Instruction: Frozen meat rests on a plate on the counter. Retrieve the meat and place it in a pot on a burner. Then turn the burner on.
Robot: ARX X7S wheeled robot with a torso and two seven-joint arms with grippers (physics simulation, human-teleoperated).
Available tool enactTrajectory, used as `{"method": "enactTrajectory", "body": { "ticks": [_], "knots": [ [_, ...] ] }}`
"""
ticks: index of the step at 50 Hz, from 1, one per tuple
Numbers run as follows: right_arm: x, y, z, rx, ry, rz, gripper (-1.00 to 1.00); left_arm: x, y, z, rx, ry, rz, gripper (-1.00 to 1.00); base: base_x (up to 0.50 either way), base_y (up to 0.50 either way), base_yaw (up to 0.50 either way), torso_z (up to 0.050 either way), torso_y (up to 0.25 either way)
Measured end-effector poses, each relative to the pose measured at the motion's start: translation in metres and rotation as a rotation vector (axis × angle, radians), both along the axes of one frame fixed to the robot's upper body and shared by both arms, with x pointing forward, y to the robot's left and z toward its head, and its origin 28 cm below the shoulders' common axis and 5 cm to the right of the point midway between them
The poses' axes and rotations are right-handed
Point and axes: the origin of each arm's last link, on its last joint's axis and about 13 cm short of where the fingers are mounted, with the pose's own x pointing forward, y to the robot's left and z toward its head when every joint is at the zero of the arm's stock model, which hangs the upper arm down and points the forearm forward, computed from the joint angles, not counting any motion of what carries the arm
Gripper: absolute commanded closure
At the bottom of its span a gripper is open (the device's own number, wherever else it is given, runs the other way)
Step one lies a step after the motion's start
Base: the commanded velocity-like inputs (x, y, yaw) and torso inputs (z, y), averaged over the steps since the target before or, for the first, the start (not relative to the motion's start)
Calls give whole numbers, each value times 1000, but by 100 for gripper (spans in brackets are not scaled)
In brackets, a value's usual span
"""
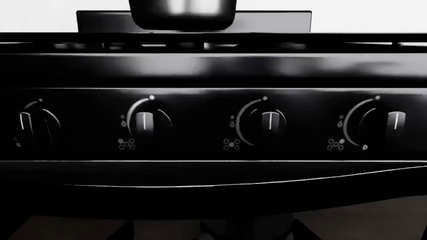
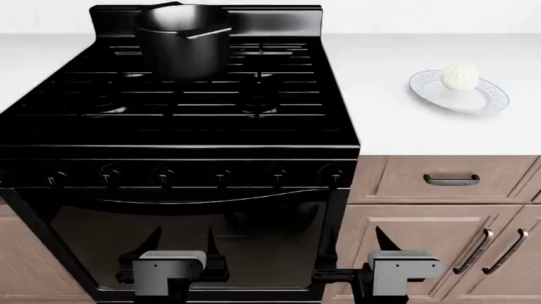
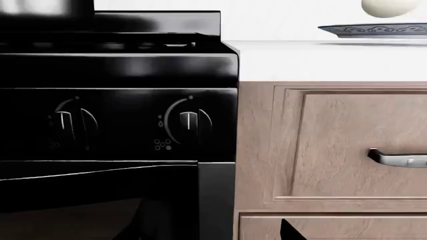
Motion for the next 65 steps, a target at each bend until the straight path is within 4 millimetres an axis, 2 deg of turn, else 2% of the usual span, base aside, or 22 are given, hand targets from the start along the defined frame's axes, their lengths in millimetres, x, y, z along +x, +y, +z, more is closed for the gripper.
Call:
{"method": "enactTrajectory", "body": {
  "ticks": [8, 40, 46, 59, 65],
  "knots": [
    [0, 0, 0, -15, -4, -6, -100, 1, 0, -1, 0, 4, -2, -100, 0, 0, 0, 0, 0],
    [1, -4, 5, -35, -15, -51, -100, 4, -1, 2, 21, -4, 20, -100, 0, -499, 0, 0, 0],
    [2, -4, 5, -37, -17, -44, -100, 4, -3, 2, 30, -3, 18, -100, 0, -63, 0, 0, 0],
    [2, -4, 6, -16, -24, -40, -100, 5, -1, 2, 57, -8, 36, -100, 0, 0, 0, 47, 0],
    [4, -5, 17, 23, -39, -50, -100, 10, 0, 17, 62, 1, 35, -100, 0, 0, 0, 50, 0]
  ]
}}
